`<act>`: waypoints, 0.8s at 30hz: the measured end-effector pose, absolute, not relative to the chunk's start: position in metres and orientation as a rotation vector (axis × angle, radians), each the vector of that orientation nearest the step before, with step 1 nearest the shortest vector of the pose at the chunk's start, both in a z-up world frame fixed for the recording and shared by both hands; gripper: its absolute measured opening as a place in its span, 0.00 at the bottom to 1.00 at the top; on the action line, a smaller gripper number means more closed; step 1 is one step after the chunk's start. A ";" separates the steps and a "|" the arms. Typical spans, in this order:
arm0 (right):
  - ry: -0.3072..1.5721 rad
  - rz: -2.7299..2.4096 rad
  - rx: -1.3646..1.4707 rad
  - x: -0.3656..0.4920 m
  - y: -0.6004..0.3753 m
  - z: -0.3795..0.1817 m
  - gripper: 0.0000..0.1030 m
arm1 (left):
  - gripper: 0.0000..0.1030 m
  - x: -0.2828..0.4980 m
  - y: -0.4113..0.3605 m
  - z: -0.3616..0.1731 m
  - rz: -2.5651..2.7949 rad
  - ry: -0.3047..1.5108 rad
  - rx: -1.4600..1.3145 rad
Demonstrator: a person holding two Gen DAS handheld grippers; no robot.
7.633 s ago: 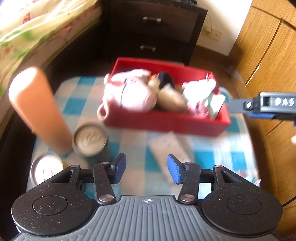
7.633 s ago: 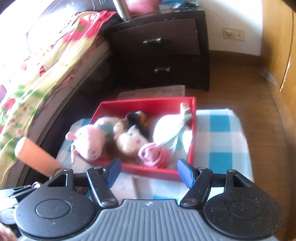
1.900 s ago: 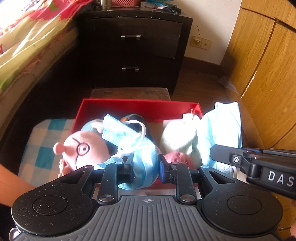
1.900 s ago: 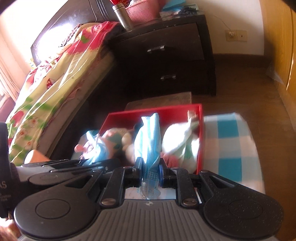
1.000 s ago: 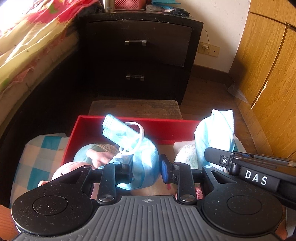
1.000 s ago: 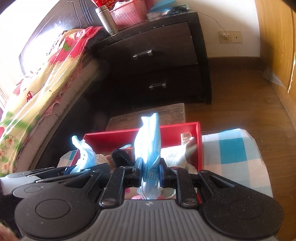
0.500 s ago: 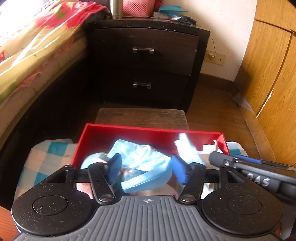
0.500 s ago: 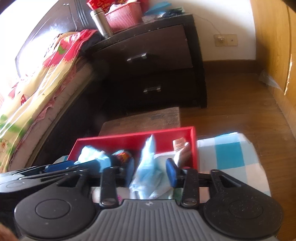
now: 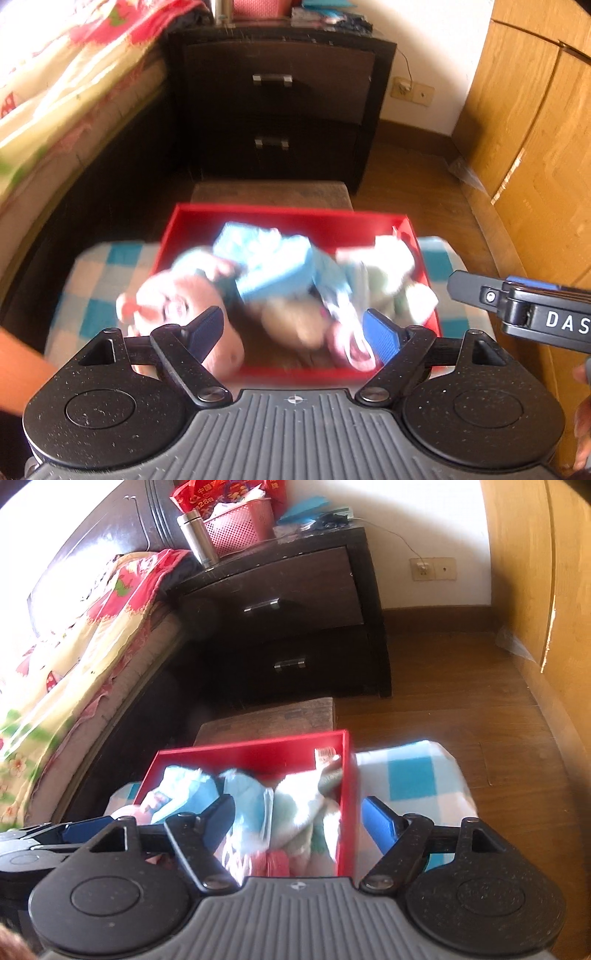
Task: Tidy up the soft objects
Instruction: 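Move the left tool to the white sponge block while the right tool approaches the purple towel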
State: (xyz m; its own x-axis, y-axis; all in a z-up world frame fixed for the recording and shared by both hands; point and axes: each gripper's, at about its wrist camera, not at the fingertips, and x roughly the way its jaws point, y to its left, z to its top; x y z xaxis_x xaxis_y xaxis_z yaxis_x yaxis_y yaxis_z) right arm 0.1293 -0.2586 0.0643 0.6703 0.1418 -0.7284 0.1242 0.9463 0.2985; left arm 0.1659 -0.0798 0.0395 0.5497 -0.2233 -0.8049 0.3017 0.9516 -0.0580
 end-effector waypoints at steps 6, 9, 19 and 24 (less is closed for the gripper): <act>0.871 0.029 0.275 0.091 -0.259 0.075 0.57 | 0.79 0.145 -0.071 0.021 -0.335 1.056 0.033; 0.895 0.057 0.339 0.078 -0.267 0.075 0.57 | 0.79 0.136 -0.071 0.011 -0.328 1.091 0.041; 0.950 0.075 0.354 0.051 -0.268 0.064 0.57 | 0.79 0.125 -0.069 0.006 -0.334 1.101 0.063; 0.972 0.061 0.352 0.046 -0.269 0.055 0.57 | 0.79 0.121 -0.074 0.003 -0.347 1.106 0.088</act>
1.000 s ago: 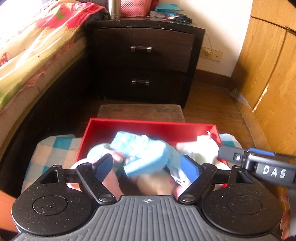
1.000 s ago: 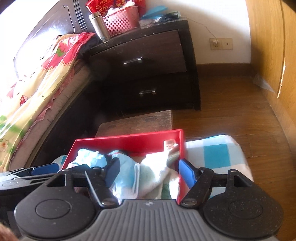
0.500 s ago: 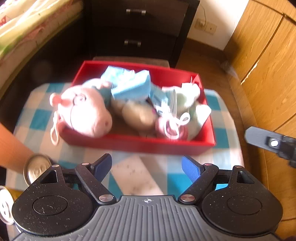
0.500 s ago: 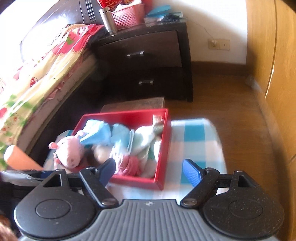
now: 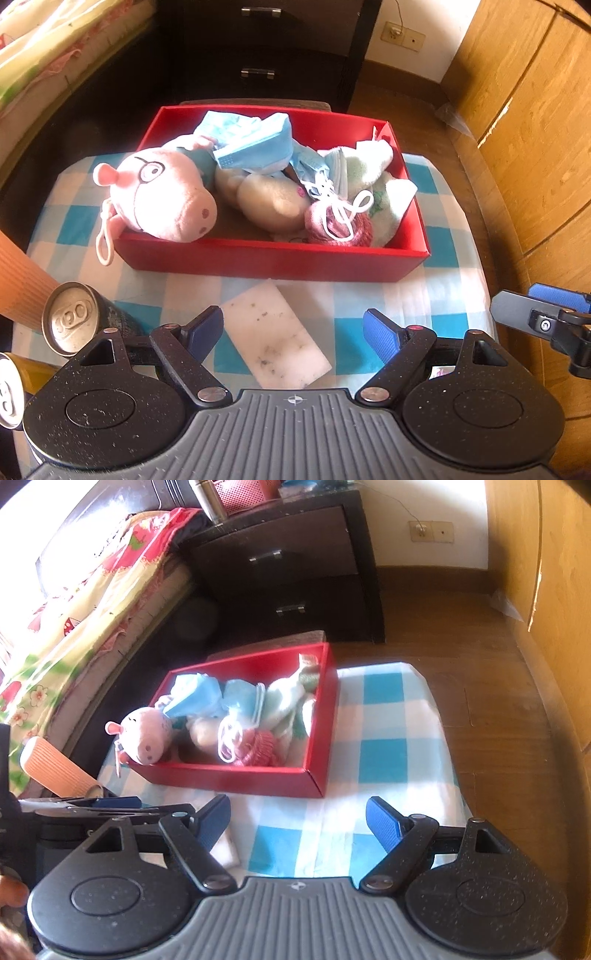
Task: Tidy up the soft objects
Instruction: 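Move the left tool to the white sponge block while the right tool approaches the purple towel, then grasp the white sponge block with the left tool while the right tool grasps the purple towel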
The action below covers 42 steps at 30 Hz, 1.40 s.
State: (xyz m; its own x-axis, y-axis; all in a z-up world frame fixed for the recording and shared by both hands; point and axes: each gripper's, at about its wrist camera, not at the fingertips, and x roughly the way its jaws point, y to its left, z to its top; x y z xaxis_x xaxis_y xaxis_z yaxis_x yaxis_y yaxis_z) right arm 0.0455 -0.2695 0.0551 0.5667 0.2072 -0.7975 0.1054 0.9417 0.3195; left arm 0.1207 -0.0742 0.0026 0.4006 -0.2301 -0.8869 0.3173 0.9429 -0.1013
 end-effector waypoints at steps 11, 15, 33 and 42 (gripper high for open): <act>1.053 0.123 0.233 0.018 -0.256 0.034 0.58 | 0.79 0.118 -0.078 -0.035 -0.327 1.206 0.117; 1.113 0.164 0.189 0.006 -0.255 0.016 0.58 | 0.79 0.124 -0.079 -0.053 -0.301 1.262 0.102; 1.221 0.224 0.118 -0.006 -0.264 -0.016 0.58 | 0.82 0.142 -0.106 -0.086 -0.209 1.300 0.123; 1.306 0.300 0.096 -0.004 -0.253 -0.038 0.67 | 0.65 0.129 -0.099 -0.079 -0.237 1.263 0.172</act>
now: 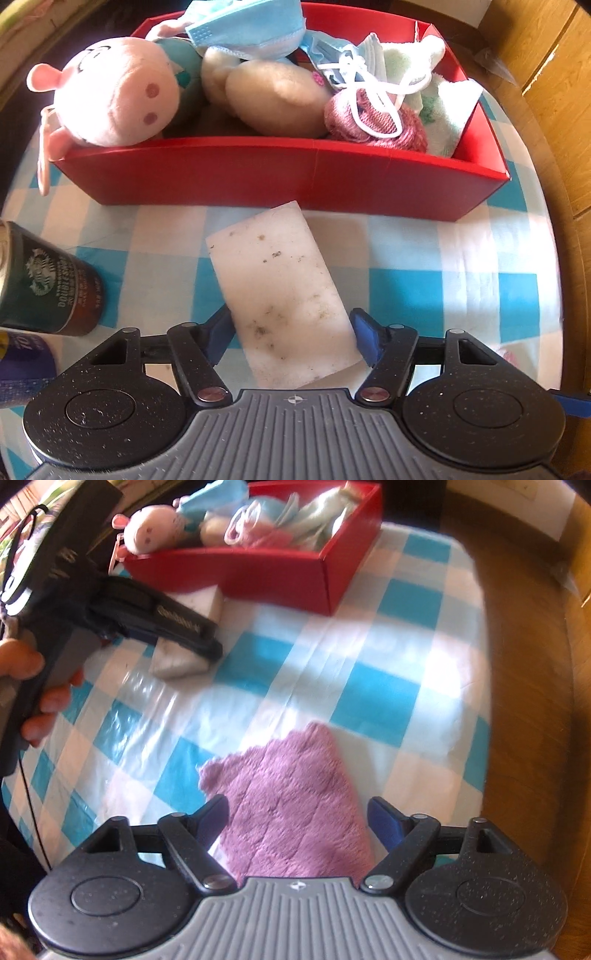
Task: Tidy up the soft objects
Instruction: 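Grasp the white sponge block with the left tool while the right tool grasps the purple towel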
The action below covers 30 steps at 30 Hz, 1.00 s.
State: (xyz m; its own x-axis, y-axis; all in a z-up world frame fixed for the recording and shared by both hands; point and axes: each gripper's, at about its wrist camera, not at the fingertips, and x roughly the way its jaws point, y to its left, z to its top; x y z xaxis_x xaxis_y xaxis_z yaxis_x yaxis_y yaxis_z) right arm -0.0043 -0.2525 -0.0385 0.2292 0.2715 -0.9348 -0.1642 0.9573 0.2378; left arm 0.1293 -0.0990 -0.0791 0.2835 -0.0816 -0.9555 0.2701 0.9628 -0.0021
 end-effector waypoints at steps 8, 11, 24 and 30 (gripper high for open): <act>1.356 0.349 0.012 -0.007 -0.223 -0.056 0.80 | 0.66 0.122 -0.080 -0.072 -0.265 1.264 0.159; 1.337 0.341 -0.047 -0.012 -0.217 -0.060 0.82 | 0.66 0.122 -0.072 -0.074 -0.272 1.271 0.166; 1.340 0.249 -0.015 -0.013 -0.243 -0.060 0.80 | 0.67 0.121 -0.070 -0.079 -0.294 1.291 0.182; 1.336 0.220 -0.099 -0.023 -0.226 -0.069 0.81 | 0.65 0.121 -0.076 -0.080 -0.297 1.276 0.212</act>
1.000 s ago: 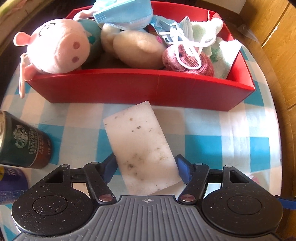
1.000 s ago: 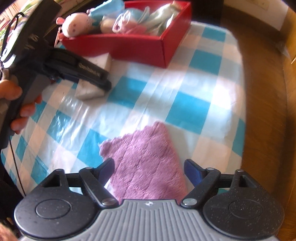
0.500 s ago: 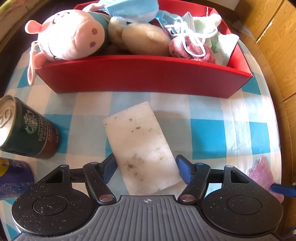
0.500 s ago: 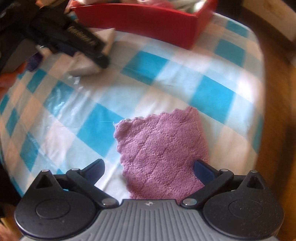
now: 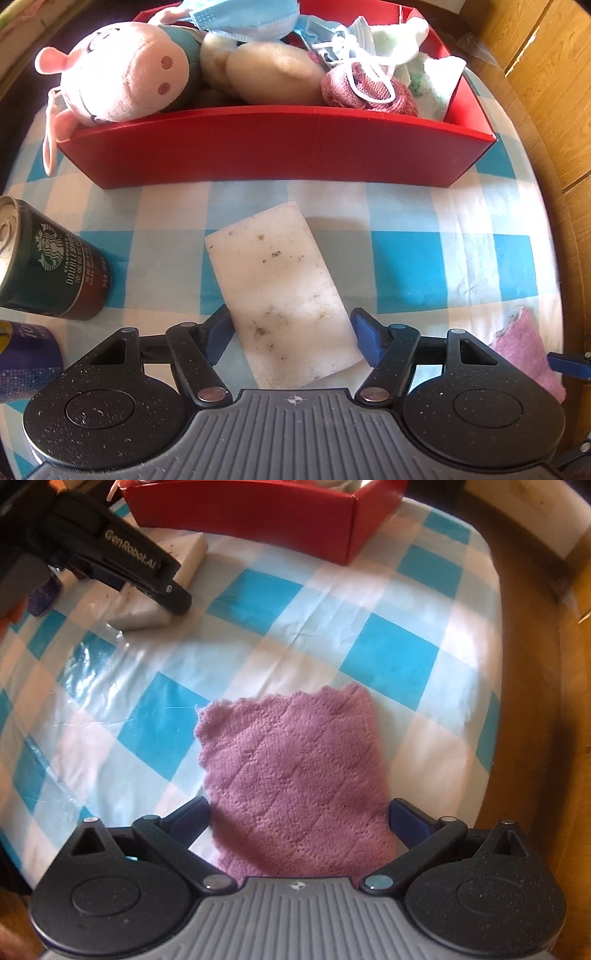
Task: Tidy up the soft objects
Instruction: 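Grasp the white sponge block with the left tool while the right tool grasps the purple towel, then carry the sponge with the left tool while the right tool carries the towel to the box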
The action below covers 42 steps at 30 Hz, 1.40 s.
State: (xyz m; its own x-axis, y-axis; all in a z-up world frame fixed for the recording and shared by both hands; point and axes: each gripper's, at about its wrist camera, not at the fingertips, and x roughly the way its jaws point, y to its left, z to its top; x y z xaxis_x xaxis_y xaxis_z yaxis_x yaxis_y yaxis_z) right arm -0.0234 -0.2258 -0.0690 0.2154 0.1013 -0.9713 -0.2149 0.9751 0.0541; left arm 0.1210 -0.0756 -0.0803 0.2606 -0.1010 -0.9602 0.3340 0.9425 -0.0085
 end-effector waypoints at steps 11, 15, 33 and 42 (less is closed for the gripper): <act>1.310 0.178 0.010 -0.016 -0.236 -0.053 0.21 | 0.61 0.102 -0.086 -0.068 -0.308 1.187 0.283; 1.299 0.202 0.087 -0.012 -0.240 -0.045 0.16 | 0.62 0.102 -0.080 -0.051 -0.321 1.163 0.235; 0.954 0.167 0.328 0.047 -0.248 0.056 0.15 | 0.62 0.121 -0.061 0.028 -0.373 1.000 0.053; 0.890 0.177 0.355 0.084 -0.237 0.073 0.15 | 0.63 0.145 -0.064 0.046 -0.365 0.947 -0.022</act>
State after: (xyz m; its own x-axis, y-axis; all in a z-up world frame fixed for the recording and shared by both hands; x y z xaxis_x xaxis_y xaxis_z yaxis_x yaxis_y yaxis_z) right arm 0.0836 -0.2367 0.0725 0.6195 0.2963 -0.7269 -0.0043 0.9273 0.3742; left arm 0.1449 -0.0644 0.0456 0.5275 -0.3150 -0.7890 0.2961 0.9387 -0.1767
